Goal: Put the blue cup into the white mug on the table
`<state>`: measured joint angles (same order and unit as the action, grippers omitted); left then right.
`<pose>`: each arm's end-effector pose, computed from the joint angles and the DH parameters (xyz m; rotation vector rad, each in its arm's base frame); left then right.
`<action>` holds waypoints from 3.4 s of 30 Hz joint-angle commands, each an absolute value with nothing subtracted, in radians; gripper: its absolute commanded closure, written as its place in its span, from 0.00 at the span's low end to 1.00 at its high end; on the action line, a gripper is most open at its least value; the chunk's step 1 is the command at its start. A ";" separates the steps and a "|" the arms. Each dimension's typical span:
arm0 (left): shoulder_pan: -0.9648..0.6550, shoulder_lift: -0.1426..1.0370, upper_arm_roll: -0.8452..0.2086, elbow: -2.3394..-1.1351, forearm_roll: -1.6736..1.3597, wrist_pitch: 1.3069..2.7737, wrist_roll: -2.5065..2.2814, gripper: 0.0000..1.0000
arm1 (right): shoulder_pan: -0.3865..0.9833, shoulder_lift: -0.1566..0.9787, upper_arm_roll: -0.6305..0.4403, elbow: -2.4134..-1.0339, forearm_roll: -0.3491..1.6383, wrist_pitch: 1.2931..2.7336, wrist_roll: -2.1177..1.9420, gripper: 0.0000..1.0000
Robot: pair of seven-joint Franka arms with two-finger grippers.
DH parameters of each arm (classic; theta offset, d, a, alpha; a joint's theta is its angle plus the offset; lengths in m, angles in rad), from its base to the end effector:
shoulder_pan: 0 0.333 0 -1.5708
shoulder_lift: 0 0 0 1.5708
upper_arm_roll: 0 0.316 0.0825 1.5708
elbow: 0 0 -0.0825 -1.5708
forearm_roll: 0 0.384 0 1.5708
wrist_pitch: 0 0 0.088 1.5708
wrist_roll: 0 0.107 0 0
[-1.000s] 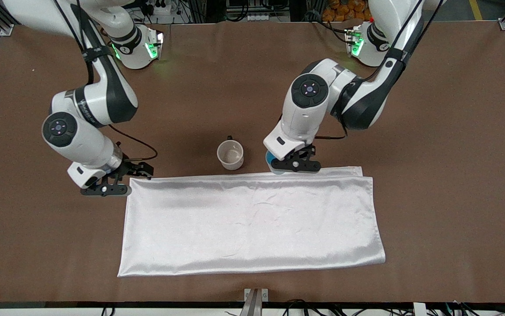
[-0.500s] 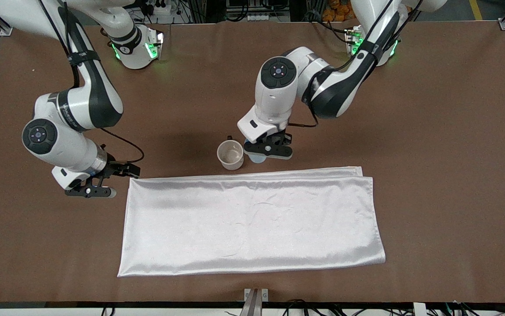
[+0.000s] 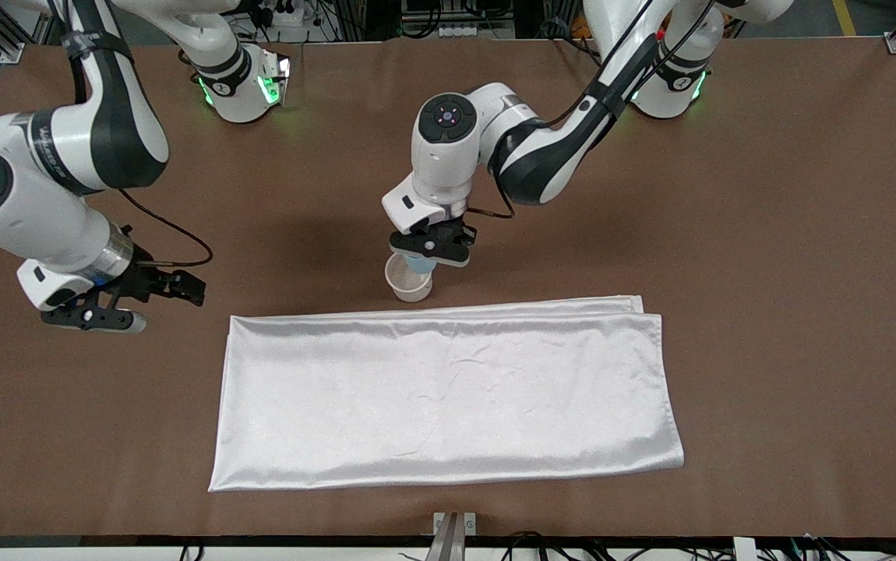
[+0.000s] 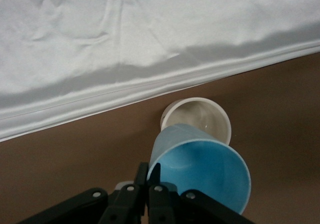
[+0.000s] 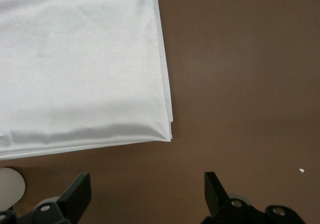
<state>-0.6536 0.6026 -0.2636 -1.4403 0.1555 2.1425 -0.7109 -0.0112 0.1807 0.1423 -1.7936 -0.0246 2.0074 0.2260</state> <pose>0.4740 -0.5483 0.3587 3.0246 -0.3482 0.1160 0.6103 0.0745 0.4511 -3.1290 0.1372 -0.0531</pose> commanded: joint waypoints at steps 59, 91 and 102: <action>-0.424 0.344 -0.239 -1.402 0.172 1.858 -0.715 0.00 | -0.049 -0.034 0.117 -1.631 0.011 1.655 -0.092 0.00; 0.052 0.285 -0.250 -1.442 0.164 1.830 -0.546 0.00 | -0.052 -0.012 0.103 -1.631 0.014 1.675 -0.081 0.00; 0.078 0.247 -0.250 -1.476 0.115 1.813 -0.514 0.00 | -0.045 -0.005 0.103 -1.629 0.040 1.675 -0.078 0.00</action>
